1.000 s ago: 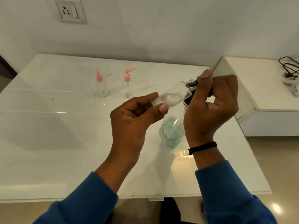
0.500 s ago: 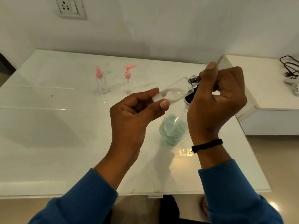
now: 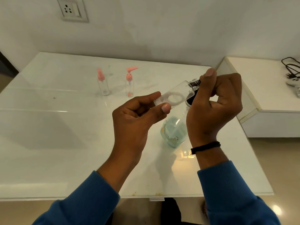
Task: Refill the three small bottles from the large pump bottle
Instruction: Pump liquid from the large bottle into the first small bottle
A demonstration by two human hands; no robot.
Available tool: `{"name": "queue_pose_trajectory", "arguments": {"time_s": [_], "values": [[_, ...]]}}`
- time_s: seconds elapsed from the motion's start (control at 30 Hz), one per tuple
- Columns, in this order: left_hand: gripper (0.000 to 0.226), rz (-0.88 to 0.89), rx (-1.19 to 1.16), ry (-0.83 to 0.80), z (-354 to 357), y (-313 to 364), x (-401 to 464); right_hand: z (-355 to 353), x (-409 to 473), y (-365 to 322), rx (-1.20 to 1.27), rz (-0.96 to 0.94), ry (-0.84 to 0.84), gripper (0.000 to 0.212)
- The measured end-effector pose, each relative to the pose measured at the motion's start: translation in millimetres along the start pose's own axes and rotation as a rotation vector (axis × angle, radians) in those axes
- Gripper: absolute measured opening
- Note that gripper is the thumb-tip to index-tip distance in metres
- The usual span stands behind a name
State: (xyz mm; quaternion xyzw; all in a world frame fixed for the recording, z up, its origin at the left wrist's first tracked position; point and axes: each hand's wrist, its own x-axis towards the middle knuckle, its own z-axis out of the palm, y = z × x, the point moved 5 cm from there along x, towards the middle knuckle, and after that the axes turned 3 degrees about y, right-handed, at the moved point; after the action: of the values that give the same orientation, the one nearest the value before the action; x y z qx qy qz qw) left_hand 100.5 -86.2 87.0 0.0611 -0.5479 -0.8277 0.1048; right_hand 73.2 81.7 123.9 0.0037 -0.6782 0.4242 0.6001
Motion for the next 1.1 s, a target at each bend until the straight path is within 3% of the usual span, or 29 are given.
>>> {"name": "queue_pose_trajectory", "arguments": {"time_s": [1.1], "values": [[0.045, 0.005, -0.007, -0.001, 0.6, 1.6, -0.8, 0.2, 5.0, -1.8, -0.018, -0.027, -0.007, 0.038]]}}
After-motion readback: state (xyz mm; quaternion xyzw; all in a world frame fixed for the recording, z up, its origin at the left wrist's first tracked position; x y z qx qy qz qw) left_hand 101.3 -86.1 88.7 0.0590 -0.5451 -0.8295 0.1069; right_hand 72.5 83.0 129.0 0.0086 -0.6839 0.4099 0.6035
